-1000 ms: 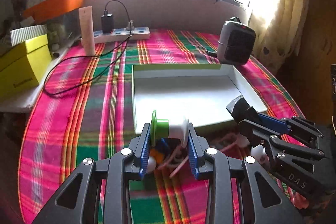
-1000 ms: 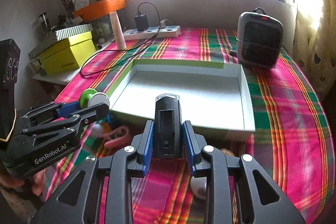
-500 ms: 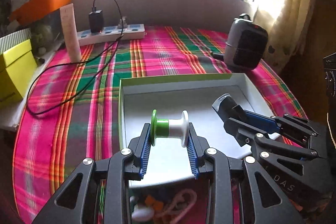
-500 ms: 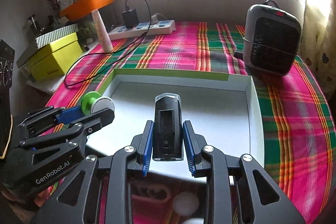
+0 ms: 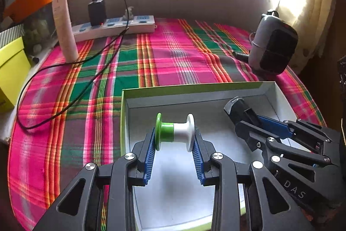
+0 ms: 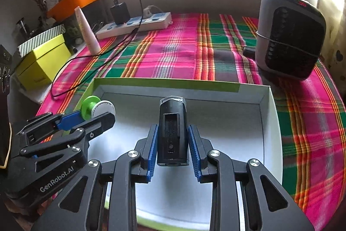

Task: Organize objects
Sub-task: 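Lift and carry the spool and black device over the white box with both tools, then open left tool releasing the spool while right tool releases the black device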

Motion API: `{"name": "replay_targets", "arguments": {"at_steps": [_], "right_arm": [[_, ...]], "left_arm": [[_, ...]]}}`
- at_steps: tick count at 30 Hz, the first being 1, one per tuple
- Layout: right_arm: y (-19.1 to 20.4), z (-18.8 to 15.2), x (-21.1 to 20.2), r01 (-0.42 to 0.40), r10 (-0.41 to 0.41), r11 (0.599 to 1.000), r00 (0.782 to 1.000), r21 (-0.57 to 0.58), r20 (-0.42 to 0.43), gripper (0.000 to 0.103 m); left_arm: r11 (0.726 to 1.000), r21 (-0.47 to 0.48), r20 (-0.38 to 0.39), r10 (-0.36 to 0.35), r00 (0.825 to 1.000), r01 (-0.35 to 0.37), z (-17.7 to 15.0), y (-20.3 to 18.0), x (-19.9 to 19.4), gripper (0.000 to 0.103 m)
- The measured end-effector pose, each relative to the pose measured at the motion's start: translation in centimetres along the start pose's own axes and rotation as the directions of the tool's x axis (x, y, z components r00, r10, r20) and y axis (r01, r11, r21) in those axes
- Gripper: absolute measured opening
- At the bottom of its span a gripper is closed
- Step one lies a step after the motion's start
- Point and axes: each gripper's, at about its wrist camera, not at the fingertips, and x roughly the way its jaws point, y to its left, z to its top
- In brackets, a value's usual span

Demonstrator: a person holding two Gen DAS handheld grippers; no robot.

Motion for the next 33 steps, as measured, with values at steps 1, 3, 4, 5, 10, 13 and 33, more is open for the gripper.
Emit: {"name": "replay_targets", "arguments": {"at_steps": [1,3,4,5,10,13,33], "right_arm": [[0.0,0.1,0.1,0.003,-0.003,1.0,1.0,0.0,-0.001,0.029],[-0.1,0.2,0.4,0.01,-0.01,1.0,1.0,-0.002,-0.007,0.029],[-0.1,0.3,0.5,0.011,-0.011,1.0,1.0,0.0,-0.009,0.029],[-0.2,0.4,0.6,0.011,-0.011,1.0,1.0,0.001,-0.011,0.029],[-0.6,0.6,1.0,0.013,-0.013,1.0,1.0,0.012,-0.013,0.029],[-0.7,0.6,1.2,0.016,-0.015,1.0,1.0,0.012,-0.014,0.029],[-1.0,0.8,1.6,0.03,-0.03,0.999,0.999,0.023,-0.019,0.029]], "left_arm": [[1.0,0.001,-0.002,0.002,1.0,-0.002,0.1,0.0,0.2,0.03],[1.0,0.006,-0.005,0.002,1.0,-0.002,0.4,0.0,0.6,0.03],[1.0,0.006,-0.008,0.004,1.0,-0.004,0.5,0.0,0.7,0.03],[1.0,0.01,-0.011,0.003,1.0,-0.002,0.6,-0.1,0.9,0.03],[1.0,0.014,-0.024,0.004,1.0,-0.003,0.9,-0.3,1.7,0.03],[1.0,0.018,-0.025,0.006,1.0,-0.005,1.0,-0.4,1.9,0.03],[0.999,0.038,-0.023,0.032,0.999,-0.031,1.2,-0.8,2.5,0.03]]}}
